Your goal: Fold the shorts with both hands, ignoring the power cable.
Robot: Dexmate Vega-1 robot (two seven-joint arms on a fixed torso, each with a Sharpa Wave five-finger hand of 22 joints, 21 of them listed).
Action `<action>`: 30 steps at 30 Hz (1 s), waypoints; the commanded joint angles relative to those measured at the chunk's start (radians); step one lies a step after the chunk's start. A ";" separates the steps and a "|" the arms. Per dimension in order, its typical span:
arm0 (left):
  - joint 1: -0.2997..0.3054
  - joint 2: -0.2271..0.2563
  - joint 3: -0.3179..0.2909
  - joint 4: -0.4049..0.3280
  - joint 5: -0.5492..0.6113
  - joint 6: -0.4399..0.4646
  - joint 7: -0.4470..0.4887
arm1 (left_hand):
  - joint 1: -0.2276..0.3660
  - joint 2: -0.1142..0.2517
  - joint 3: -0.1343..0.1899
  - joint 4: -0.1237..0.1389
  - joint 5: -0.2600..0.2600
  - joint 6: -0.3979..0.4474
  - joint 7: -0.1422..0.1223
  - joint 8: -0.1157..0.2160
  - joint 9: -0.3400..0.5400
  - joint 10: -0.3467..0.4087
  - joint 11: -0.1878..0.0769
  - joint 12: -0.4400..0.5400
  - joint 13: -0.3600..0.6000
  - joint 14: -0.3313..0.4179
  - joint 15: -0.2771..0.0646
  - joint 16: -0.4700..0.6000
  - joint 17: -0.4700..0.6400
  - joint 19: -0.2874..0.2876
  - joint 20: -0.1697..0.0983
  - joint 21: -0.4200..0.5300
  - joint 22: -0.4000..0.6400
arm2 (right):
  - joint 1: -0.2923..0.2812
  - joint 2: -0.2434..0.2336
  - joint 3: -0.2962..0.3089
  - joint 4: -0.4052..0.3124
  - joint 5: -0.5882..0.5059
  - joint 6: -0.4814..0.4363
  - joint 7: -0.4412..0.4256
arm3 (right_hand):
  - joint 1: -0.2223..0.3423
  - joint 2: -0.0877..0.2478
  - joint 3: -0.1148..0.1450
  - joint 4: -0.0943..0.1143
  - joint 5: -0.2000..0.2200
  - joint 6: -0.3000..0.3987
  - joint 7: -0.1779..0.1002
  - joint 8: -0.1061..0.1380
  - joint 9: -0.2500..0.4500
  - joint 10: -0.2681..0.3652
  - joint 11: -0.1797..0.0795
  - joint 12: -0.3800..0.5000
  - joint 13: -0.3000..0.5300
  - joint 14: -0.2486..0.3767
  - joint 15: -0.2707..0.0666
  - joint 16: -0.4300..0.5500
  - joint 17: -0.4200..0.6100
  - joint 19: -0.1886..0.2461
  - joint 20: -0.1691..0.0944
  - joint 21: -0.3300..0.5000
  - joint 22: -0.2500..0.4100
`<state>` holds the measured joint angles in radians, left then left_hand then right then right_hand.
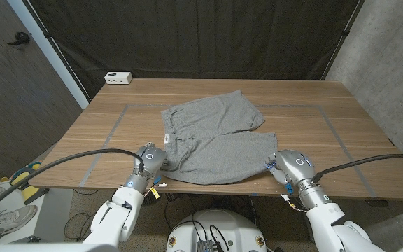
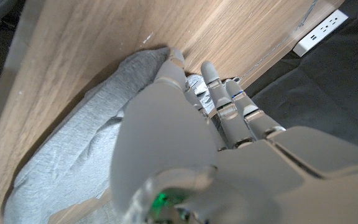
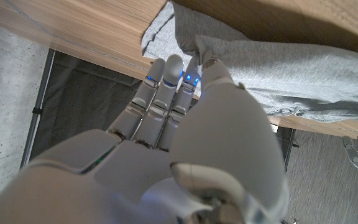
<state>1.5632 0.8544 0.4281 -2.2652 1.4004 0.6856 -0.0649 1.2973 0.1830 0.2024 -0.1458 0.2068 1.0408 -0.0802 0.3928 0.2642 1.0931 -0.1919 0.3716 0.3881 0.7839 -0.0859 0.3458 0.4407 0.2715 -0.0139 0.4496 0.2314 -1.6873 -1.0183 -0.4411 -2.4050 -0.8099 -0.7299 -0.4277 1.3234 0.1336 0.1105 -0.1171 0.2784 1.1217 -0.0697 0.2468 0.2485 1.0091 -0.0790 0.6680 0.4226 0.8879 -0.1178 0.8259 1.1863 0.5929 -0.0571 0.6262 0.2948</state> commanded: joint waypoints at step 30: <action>0.195 -0.094 -0.306 -0.213 -0.127 -0.027 0.244 | 0.048 -0.015 0.041 0.002 0.035 0.008 0.052 0.119 0.164 0.003 0.021 0.163 0.333 0.008 -0.156 0.061 0.171 -0.002 0.028 0.093 0.036 | 0.025 0.035 0.083 0.047 0.017 0.100 -0.119 | 0.026 0.012 -0.008 0.006 0.006 0.011 -0.002 -0.006 0.015 0.015 -0.009 0.006 0.170 0.025 -0.109 -0.027 0.019 -0.019 -0.053 0.042 0.000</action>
<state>1.7590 0.8072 0.1907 -2.4804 1.3150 0.6845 0.1497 1.3330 0.1710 0.2320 -0.1469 0.2324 1.0319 -0.0409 0.5033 0.4191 1.0876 -0.1626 0.4121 0.3883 0.7907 -0.0892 0.3999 0.6039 0.2716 0.0073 0.5333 0.2628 -1.6826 -0.9956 -0.3831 -2.3771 -0.7689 -0.6446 -0.5162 1.3295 0.1396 0.1040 -0.1176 0.2786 1.1290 -0.0697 0.2468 0.2582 1.0090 -0.0790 0.6706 0.4226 0.9021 -0.1216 0.8022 1.2018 0.5806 -0.0554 0.6616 0.2922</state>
